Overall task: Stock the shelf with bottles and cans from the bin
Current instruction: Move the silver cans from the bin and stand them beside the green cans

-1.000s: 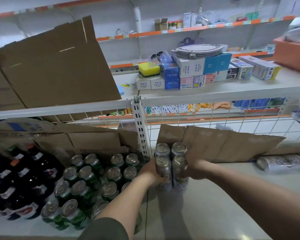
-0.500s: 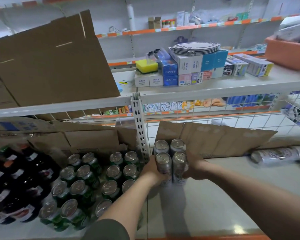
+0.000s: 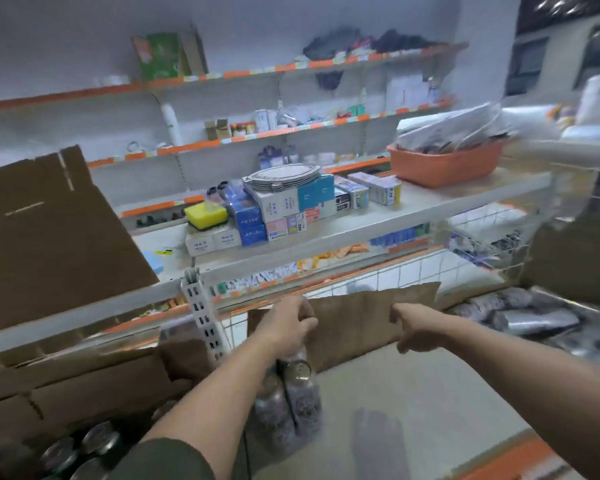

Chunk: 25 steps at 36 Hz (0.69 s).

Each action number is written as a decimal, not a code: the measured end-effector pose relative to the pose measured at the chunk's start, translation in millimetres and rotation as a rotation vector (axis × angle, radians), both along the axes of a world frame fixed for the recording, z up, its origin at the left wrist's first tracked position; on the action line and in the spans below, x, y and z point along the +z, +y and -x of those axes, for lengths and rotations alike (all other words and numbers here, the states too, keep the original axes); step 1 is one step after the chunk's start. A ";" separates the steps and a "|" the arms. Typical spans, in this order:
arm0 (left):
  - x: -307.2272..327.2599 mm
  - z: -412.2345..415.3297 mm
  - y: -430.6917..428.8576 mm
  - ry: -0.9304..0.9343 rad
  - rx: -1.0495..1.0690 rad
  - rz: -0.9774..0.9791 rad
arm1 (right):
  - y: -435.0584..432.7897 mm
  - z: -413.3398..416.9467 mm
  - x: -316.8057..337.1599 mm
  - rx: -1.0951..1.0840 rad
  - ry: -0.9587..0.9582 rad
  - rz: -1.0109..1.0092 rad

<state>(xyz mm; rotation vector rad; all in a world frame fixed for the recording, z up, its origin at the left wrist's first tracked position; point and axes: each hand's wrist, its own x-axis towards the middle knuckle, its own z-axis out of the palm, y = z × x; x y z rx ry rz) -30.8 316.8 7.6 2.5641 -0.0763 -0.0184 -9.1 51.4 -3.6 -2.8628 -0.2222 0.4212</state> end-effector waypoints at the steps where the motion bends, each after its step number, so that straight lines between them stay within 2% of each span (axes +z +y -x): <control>1: -1.9 -7.2 -18.5 -0.030 -0.030 -0.019 | -20.1 1.5 -0.7 -0.045 0.009 0.026; 5: -21.1 -32.5 -98.2 -0.014 -0.124 -0.024 | -101.3 11.8 -3.2 -0.190 0.047 0.093; 12: -57.9 -75.2 -236.2 0.196 -0.329 -0.091 | -236.9 -13.1 -37.4 -0.333 0.089 0.055; 17: -99.0 -110.7 -340.5 0.307 -0.380 -0.165 | -329.0 -41.1 -82.8 -0.313 0.095 0.177; 22: -136.2 -143.4 -428.2 0.341 -0.380 -0.207 | -395.3 -48.8 -99.4 -0.332 0.165 0.184; 25: -139.1 -152.2 -467.9 0.328 -0.403 -0.304 | -419.7 -58.9 -102.2 -0.562 0.042 0.106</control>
